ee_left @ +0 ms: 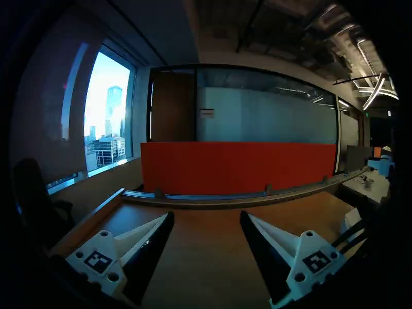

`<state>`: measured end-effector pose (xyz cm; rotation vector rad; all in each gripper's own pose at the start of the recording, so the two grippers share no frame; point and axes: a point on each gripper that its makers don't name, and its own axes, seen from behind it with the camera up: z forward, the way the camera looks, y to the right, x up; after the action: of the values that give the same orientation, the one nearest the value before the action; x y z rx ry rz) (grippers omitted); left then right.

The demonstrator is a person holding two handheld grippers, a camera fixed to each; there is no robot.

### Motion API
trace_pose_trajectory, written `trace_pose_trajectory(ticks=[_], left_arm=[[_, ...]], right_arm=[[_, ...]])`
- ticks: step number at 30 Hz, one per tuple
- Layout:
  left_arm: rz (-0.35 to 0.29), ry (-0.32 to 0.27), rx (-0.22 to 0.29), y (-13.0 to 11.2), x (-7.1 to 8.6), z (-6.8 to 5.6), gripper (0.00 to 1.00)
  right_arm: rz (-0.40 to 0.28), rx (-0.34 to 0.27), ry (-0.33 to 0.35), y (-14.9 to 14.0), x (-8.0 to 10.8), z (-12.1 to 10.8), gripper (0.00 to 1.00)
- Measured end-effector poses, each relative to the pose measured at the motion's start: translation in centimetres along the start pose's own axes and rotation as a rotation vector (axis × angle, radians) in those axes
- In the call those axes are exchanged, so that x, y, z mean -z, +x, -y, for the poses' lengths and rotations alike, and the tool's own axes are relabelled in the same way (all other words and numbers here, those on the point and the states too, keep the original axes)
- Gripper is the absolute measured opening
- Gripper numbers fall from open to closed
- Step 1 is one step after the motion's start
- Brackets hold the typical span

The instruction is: Fold towel

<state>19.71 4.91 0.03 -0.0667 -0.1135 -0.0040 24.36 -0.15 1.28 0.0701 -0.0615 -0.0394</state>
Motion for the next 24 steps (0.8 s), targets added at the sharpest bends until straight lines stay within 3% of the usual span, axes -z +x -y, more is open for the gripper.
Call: trace_pose_trajectory(ticks=[14, 20, 24], left_arm=[[-0.033, 0.008, -0.05, -0.9, -0.5, 0.4, 0.94], [-0.062, -0.019, -0.049, -2.5, -0.7, -0.1, 0.94], [-0.076, -0.017, -0.044, -4.2, -0.7, 0.3, 0.94]], right_arm=[[0.02, 0.015, 0.008, -0.7, 0.0, 1.3, 0.93], [0.009, 0.012, 0.0, -0.8, -0.2, 2.0, 0.93], [-0.004, -0.012, 0.002, -1.0, -0.2, 2.5, 0.93]])
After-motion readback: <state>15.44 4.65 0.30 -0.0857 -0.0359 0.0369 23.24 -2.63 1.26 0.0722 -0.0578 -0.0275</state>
